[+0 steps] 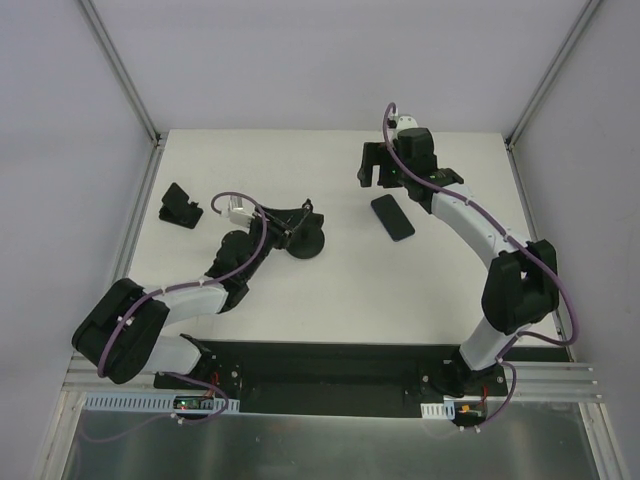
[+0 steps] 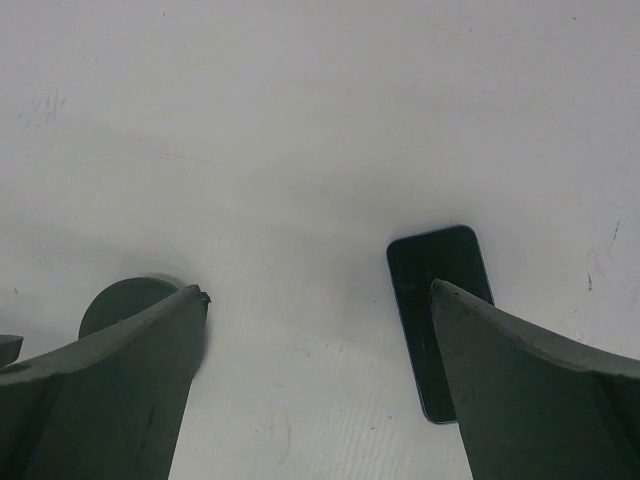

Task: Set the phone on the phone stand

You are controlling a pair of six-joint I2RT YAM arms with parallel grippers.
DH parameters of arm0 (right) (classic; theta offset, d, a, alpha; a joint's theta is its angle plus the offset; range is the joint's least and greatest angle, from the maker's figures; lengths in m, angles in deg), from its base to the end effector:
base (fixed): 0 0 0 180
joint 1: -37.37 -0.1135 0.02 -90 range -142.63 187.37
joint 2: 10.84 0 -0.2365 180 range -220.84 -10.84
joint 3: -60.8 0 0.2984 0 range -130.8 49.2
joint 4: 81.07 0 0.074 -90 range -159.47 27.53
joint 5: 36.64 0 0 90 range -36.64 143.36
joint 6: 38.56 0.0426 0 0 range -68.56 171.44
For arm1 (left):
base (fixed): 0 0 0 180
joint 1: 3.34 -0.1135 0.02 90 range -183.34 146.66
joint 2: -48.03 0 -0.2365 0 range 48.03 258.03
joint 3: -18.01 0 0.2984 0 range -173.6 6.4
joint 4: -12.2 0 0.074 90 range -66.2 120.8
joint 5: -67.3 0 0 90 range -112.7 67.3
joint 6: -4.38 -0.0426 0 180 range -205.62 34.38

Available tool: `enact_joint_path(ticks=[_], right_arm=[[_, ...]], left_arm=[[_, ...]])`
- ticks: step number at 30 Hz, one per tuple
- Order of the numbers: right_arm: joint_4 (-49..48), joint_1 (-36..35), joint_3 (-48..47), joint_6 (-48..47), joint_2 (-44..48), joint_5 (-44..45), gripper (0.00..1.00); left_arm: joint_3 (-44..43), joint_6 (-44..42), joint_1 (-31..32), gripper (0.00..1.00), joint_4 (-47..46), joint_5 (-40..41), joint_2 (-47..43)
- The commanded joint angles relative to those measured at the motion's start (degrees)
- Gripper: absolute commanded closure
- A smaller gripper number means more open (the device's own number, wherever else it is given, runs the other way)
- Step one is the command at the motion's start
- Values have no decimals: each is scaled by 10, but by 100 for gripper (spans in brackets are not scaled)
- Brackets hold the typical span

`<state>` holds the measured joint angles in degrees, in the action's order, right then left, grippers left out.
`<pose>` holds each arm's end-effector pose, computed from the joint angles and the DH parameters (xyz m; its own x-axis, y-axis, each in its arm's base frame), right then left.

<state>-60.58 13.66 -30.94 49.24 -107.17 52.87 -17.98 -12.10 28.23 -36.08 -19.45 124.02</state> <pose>0.4111 0.1809 0.2753 -0.3721 -0.2053 -0.9052 -0.4238 0.9052 -0.0311 0.2625 -0.1585 0.1679 -0.4206 -0.8652 -0.2729 0.2524 0.1773 -0.9512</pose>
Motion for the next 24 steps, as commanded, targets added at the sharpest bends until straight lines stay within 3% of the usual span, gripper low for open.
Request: enact_joint_path(ticks=[1, 5, 13, 15, 16, 17, 20, 24], right_arm=[[-3, 2, -3, -13, 46, -5, 4], [-4, 4, 3, -18, 55, -4, 4], [2, 4, 7, -20, 58, -12, 4], [9, 4, 5, -22, 59, -14, 4], [13, 3, 4, -25, 58, -14, 4], [17, 4, 2, -26, 58, -14, 4], [46, 4, -9, -39, 54, -13, 4], [80, 3, -7, -56, 53, -12, 4]], left_arm=[[21, 19, 22, 100, -134, 69, -4], [40, 40, 32, 100, -213, 85, 42], [63, 74, 42, 100, -219, 106, 48], [62, 76, 43, 86, -196, 100, 34], [61, 76, 43, 62, -184, 97, 29], [58, 76, 43, 50, -159, 92, 16], [59, 77, 43, 25, -121, 81, -9], [64, 58, 39, 19, -39, 57, -57]])
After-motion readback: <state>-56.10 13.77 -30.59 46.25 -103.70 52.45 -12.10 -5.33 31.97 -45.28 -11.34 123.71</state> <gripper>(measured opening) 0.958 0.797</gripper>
